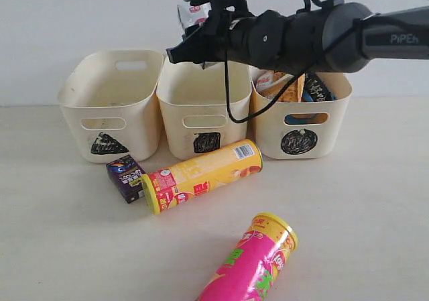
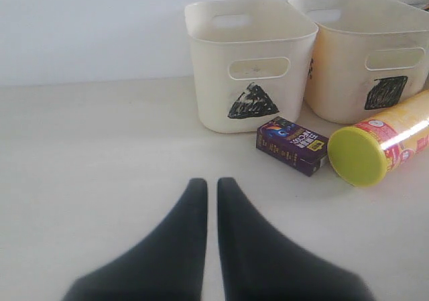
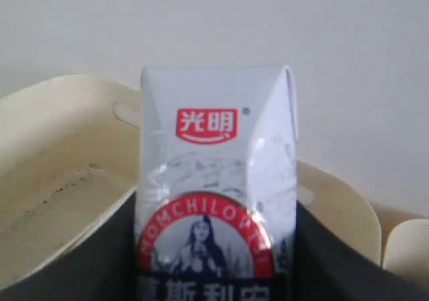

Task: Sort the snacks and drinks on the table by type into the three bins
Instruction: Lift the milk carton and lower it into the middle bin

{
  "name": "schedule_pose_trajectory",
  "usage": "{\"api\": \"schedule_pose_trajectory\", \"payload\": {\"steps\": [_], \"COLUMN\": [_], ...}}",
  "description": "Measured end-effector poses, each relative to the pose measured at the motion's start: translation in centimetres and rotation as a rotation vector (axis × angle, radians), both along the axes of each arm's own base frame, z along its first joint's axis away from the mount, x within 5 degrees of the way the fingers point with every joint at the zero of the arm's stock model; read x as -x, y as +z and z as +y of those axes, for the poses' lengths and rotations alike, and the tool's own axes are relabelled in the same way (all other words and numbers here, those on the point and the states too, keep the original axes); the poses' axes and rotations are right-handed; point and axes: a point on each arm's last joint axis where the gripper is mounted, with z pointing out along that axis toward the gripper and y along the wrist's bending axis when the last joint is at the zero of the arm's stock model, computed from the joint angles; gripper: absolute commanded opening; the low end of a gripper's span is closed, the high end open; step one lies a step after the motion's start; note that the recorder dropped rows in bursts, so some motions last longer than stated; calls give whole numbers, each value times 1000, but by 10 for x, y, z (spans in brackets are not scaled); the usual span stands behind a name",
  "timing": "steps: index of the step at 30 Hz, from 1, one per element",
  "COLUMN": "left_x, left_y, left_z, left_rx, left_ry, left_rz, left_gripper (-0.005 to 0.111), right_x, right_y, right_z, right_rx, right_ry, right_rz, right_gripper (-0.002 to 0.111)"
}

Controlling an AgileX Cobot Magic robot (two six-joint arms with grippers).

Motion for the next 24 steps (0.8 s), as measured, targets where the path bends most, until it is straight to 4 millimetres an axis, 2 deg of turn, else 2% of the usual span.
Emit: {"api": "schedule_pose_trajectory", "payload": {"steps": [1, 7, 13, 21, 22, 24], "left_x": [0, 0, 0, 0, 0, 0], "left_y": [0, 0, 0, 0, 0, 0], "left_z": [0, 0, 0, 0, 0, 0], "left_rx": [0, 0, 0, 0, 0, 0], "left_ry": [0, 0, 0, 0, 0, 0], "left_rz": [0, 0, 0, 0, 0, 0], "left_gripper": [4, 4, 4, 4, 4, 4], "right_x": [-6, -27, -38, -41, -41, -41], "right_y": [-11, -36, -44, -52, -54, -54], "right_z": [-3, -14, -9, -5, -5, -5], "right_rx": [8, 29, 33, 47, 50, 53], "right_ry": [-15, -34, -17, 0, 2, 5], "right_rz": [10, 107, 145, 181, 188, 194], "right_gripper": [1, 1, 1, 2, 4, 17]}}
